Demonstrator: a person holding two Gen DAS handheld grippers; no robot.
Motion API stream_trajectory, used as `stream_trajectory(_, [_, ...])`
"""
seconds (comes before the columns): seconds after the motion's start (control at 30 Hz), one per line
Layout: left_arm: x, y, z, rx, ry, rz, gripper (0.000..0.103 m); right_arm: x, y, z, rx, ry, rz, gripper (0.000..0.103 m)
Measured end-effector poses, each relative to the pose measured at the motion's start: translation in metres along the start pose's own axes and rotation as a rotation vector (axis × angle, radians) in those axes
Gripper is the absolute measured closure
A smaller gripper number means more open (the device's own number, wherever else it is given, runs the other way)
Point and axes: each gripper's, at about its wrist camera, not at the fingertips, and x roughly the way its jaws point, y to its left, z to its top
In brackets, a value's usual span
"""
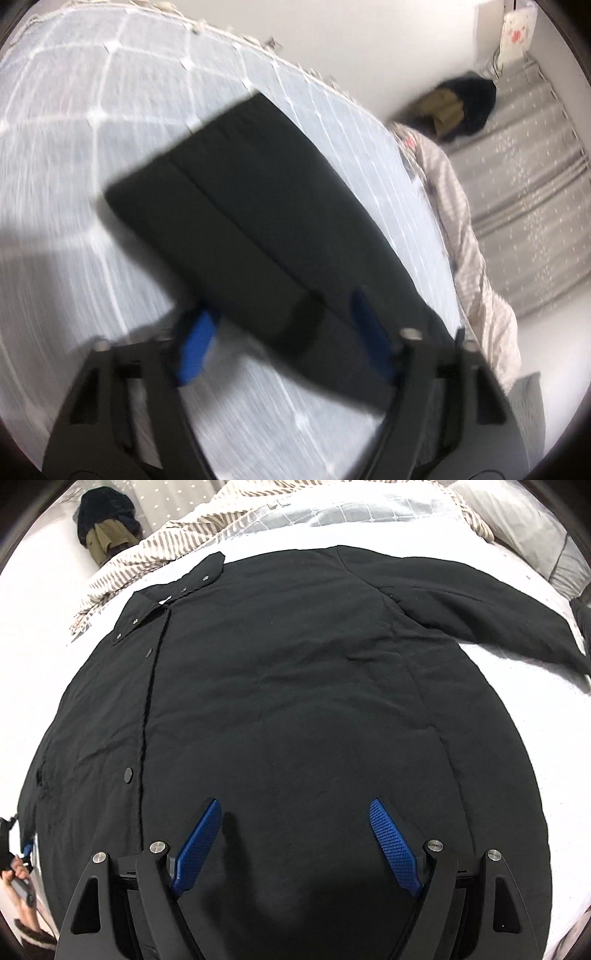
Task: Fold large clothes
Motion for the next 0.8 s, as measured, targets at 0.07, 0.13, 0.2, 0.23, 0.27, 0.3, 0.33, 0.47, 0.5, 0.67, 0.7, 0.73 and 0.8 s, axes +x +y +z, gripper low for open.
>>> stream_trajectory(0.07, [0.002, 0.005, 0.006, -0.006, -0.014, 0.025, 0.070, 0.000, 0.000, -0.001, -0.001, -0.002, 0.002, 0.019])
stream_trajectory(0.13, [-0.003, 0.005, 0.010, 0.002, -0.029, 0.022, 0.087, -0.001, -0.001, -0.001, 0.000, -0.003, 0.004, 0.019])
stream_trajectory(0.2, [-0.012, -0.009, 0.014, 0.059, -0.071, 0.008, 0.091, -0.003, -0.004, -0.001, 0.017, -0.006, 0.010, 0.019])
stream_trajectory(0.23, [-0.024, -0.026, 0.015, 0.117, -0.116, -0.005, 0.092, -0.004, -0.007, 0.000, 0.036, -0.010, 0.015, 0.019])
stream_trajectory(0.27, [-0.030, -0.037, 0.016, 0.150, -0.142, -0.013, 0.092, -0.005, -0.009, 0.001, 0.049, -0.013, 0.020, 0.019])
stream_trajectory(0.3, [-0.040, -0.054, 0.015, 0.198, -0.181, -0.022, 0.093, -0.007, -0.012, 0.002, 0.067, -0.019, 0.031, 0.019])
stream_trajectory(0.33, [-0.053, -0.074, 0.013, 0.248, -0.221, -0.039, 0.093, -0.009, -0.014, 0.003, 0.081, -0.026, 0.040, 0.019])
stream_trajectory(0.47, [-0.085, -0.143, -0.002, 0.383, -0.299, -0.141, 0.094, -0.012, -0.017, 0.006, 0.090, -0.037, 0.043, 0.019])
stream_trajectory(0.5, [-0.093, -0.160, -0.009, 0.420, -0.310, -0.169, 0.094, -0.012, -0.016, 0.007, 0.090, -0.037, 0.045, 0.019])
stream_trajectory(0.67, [-0.105, -0.237, -0.060, 0.583, -0.304, -0.279, 0.094, -0.012, -0.010, 0.007, 0.080, -0.028, 0.065, 0.019])
stream_trajectory(0.7, [-0.104, -0.249, -0.074, 0.608, -0.287, -0.299, 0.094, -0.012, -0.009, 0.007, 0.079, -0.028, 0.067, 0.019])
stream_trajectory(0.73, [-0.101, -0.263, -0.088, 0.634, -0.265, -0.318, 0.094, -0.012, -0.008, 0.007, 0.079, -0.027, 0.069, 0.019])
stream_trajectory(0.8, [-0.093, -0.281, -0.113, 0.684, -0.226, -0.338, 0.094, -0.011, -0.006, 0.008, 0.076, -0.027, 0.075, 0.019])
